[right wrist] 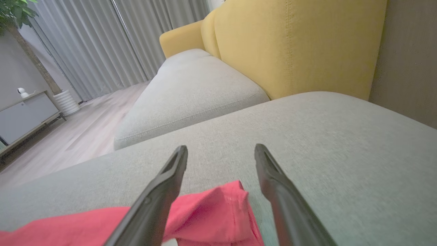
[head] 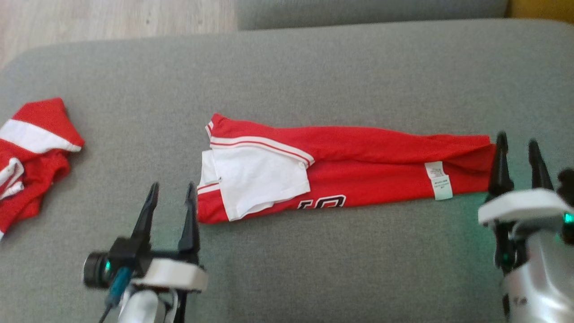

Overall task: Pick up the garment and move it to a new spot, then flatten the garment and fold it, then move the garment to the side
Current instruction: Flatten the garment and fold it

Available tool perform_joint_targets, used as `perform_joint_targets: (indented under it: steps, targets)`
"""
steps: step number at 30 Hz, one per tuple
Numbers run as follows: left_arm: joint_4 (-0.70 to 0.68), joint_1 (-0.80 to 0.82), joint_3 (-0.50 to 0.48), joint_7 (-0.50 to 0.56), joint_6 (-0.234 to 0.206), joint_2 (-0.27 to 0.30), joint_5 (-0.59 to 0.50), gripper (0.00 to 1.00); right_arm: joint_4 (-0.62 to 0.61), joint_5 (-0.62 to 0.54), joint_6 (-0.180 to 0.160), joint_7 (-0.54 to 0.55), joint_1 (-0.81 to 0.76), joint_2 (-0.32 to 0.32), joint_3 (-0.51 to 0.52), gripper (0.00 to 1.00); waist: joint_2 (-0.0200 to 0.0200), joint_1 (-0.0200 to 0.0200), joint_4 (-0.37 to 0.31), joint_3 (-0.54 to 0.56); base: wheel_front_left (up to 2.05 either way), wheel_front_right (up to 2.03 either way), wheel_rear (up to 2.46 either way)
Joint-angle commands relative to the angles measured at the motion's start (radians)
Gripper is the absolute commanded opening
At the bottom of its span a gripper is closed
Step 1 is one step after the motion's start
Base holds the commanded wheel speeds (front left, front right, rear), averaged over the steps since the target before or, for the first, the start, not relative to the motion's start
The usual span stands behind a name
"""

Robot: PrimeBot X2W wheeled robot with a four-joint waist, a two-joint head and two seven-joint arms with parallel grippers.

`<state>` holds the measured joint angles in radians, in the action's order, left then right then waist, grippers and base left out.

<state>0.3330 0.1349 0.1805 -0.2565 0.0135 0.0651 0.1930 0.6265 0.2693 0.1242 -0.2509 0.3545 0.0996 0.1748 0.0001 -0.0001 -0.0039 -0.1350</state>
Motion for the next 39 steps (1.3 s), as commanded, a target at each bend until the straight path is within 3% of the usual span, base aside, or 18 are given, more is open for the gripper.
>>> perform_joint_targets:
  steps: [1,8,27,34,39]
  targets:
    - [-0.044,0.004,-0.056,-0.005,-0.018,-0.001,-0.020,1.00,-0.040,-0.022,0.007,-0.011,-0.008,-0.011,0.000,1.00,-0.0001,0.0001,0.000,0.026,0.00,0.00,0.00]
    - [-0.054,-0.083,-0.096,-0.005,-0.042,-0.012,-0.064,1.00,-0.057,-0.100,0.007,-0.011,-0.081,-0.041,0.016,1.00,-0.0001,0.0001,0.005,0.078,0.00,0.00,0.00]
    - [-0.044,-0.171,-0.105,-0.005,-0.040,-0.015,-0.080,1.00,-0.088,-0.164,0.007,-0.011,-0.188,-0.049,-0.152,1.00,-0.0001,0.0001,0.000,0.133,0.00,0.00,0.00]
    - [-0.052,-0.165,-0.097,-0.005,-0.032,-0.015,-0.085,1.00,-0.084,-0.161,0.007,-0.011,-0.166,-0.049,-0.141,1.00,-0.0001,0.0001,0.003,0.113,0.00,0.00,0.00]
    - [-0.065,-0.130,-0.078,-0.005,-0.023,-0.015,-0.083,1.00,-0.075,-0.170,0.007,-0.011,-0.077,-0.049,-0.089,1.00,-0.0001,0.0001,0.013,0.034,0.00,0.00,0.00]
